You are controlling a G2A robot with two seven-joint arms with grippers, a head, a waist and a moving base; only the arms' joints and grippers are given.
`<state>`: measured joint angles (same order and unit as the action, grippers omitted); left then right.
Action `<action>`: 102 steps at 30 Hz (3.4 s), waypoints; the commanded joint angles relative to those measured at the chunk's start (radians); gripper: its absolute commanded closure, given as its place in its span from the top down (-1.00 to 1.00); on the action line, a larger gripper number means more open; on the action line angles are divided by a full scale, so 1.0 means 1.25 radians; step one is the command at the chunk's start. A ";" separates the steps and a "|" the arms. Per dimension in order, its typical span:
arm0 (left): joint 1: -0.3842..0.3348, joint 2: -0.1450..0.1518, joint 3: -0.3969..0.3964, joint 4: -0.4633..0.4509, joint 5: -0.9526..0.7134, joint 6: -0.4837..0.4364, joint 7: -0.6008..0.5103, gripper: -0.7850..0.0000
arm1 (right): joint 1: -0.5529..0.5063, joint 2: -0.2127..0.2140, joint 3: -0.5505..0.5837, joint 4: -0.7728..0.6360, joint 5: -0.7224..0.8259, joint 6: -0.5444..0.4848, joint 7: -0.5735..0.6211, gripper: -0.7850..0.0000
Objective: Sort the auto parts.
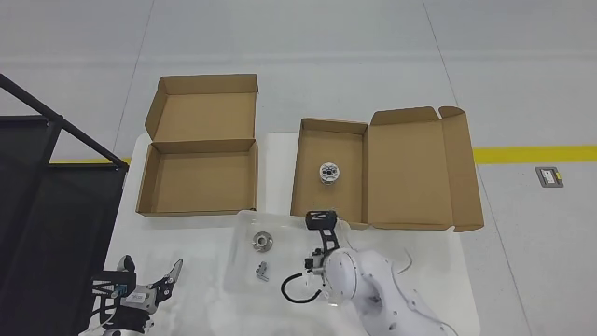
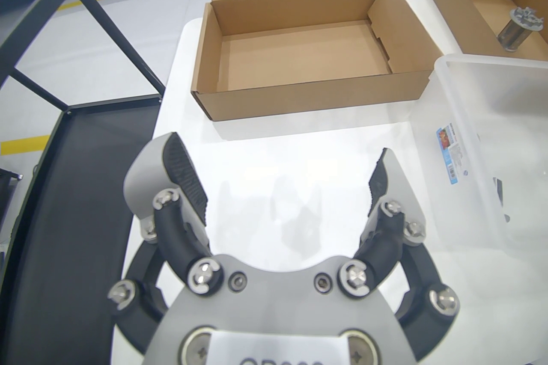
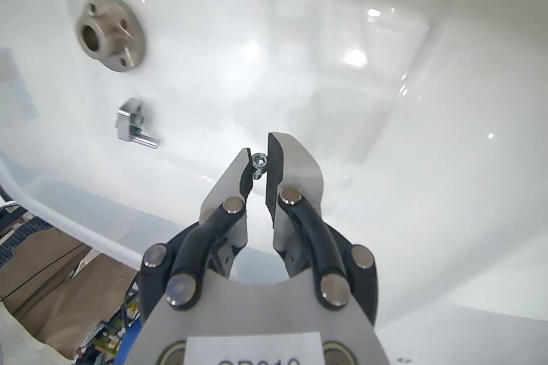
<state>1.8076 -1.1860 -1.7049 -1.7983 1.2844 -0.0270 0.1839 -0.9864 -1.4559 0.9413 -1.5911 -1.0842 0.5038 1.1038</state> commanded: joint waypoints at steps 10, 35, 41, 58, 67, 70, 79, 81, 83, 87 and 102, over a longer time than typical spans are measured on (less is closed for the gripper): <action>0.000 0.000 0.000 0.000 0.000 0.000 0.000 1.00 | -0.182 0.025 0.085 -0.314 -0.091 -0.074 -0.282 -1.00; 0.000 0.000 0.000 0.000 0.000 0.000 0.000 1.00 | -0.166 0.015 0.130 -0.270 -0.027 -0.104 -0.485 -1.00; 0.000 0.000 0.000 0.000 0.000 0.000 0.000 1.00 | -0.131 0.007 0.130 -0.193 0.006 -0.085 -0.505 -1.00; 0.000 0.000 0.000 0.000 0.000 0.000 0.000 1.00 | 0.248 -0.061 0.058 0.426 0.135 -0.020 -0.452 -1.00; 0.000 0.000 0.000 0.000 0.000 0.000 0.000 1.00 | 0.295 -0.079 0.031 0.515 0.117 0.007 -0.442 -1.00; 0.000 0.000 0.000 0.000 0.000 0.000 0.000 1.00 | 0.302 -0.083 0.036 0.537 0.122 0.010 -0.447 -1.00; 0.000 0.000 0.000 0.000 0.000 0.000 0.000 1.00 | 0.313 -0.088 0.050 0.564 0.127 0.001 -0.453 -0.48; 0.000 0.000 0.000 0.000 0.000 0.000 0.000 1.00 | 0.311 -0.089 0.052 0.560 0.126 0.001 -0.454 -0.44; 0.000 0.000 0.000 0.000 0.000 0.000 0.000 1.00 | 0.308 -0.089 0.054 0.555 0.123 0.003 -0.453 -0.43; 0.000 0.000 0.000 0.000 0.000 0.000 0.000 1.00 | 0.301 -0.089 0.060 0.544 0.115 0.006 -0.451 -0.43; 0.000 0.000 0.000 0.000 0.000 0.000 0.000 1.00 | 0.160 -0.057 0.133 0.263 0.057 -0.047 -0.419 -0.39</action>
<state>1.8076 -1.1860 -1.7049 -1.7983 1.2844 -0.0270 0.1839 -0.7589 -1.5322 1.1002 -1.2070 -1.0032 0.4610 0.5641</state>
